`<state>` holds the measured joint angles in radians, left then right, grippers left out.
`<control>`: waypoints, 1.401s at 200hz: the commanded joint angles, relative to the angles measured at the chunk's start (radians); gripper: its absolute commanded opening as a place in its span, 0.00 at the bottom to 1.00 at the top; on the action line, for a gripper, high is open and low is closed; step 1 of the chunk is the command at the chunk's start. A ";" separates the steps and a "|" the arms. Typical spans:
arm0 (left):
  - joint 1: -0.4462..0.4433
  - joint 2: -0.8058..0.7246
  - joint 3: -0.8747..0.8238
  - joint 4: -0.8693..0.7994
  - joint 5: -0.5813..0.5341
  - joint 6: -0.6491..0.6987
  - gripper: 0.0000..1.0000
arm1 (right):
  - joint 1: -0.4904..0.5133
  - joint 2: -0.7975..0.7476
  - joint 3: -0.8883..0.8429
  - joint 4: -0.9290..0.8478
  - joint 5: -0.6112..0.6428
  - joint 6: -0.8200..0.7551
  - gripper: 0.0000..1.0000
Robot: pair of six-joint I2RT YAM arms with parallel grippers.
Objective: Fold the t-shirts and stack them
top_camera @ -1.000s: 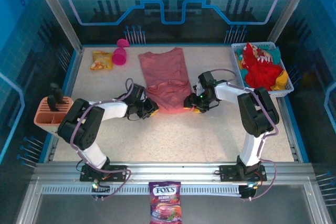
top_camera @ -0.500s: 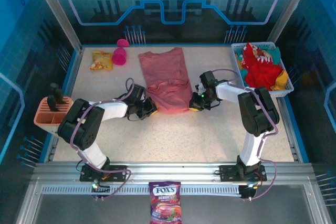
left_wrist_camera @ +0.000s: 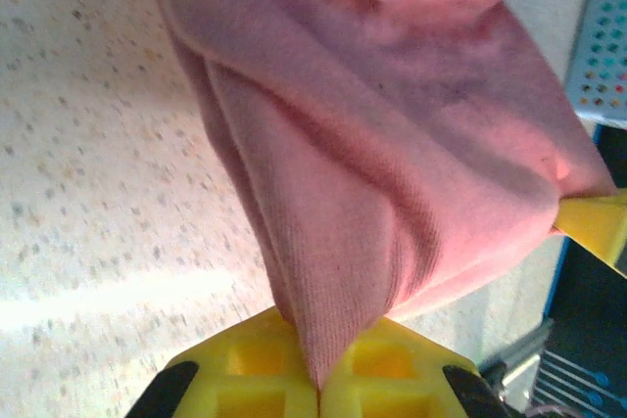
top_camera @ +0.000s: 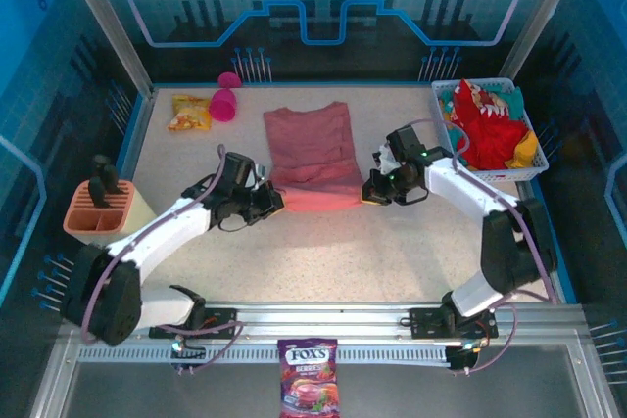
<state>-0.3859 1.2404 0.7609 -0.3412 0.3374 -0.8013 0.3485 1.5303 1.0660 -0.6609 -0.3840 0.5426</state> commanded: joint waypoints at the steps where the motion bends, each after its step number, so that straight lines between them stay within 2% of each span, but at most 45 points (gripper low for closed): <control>1: -0.012 -0.094 0.026 -0.173 0.003 0.012 0.00 | 0.017 -0.059 -0.021 -0.142 0.011 -0.016 0.00; 41: -0.036 -0.181 -0.061 -0.185 0.018 -0.045 0.00 | 0.051 -0.148 -0.083 -0.184 0.036 0.000 0.00; 100: -0.134 -0.311 -0.179 -0.205 0.025 -0.121 0.00 | 0.114 -0.266 -0.157 -0.227 0.055 0.002 0.00; 144: -0.154 -0.348 -0.211 -0.165 0.038 -0.168 0.00 | 0.121 -0.282 -0.158 -0.210 0.036 0.042 0.00; 180: -0.146 -0.256 -0.053 -0.203 -0.009 -0.116 0.00 | 0.115 -0.208 -0.029 -0.231 0.052 0.052 0.00; 249: 0.000 0.004 0.207 -0.165 0.041 -0.063 0.00 | 0.056 0.029 0.275 -0.261 0.050 -0.007 0.00; 280: 0.063 0.096 0.252 -0.120 0.066 -0.043 0.00 | 0.018 0.135 0.371 -0.253 0.017 -0.028 0.00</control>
<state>-0.3691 1.2812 0.9684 -0.4992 0.3603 -0.8833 0.4011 1.5955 1.3628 -0.8833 -0.3443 0.5484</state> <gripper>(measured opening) 0.054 0.061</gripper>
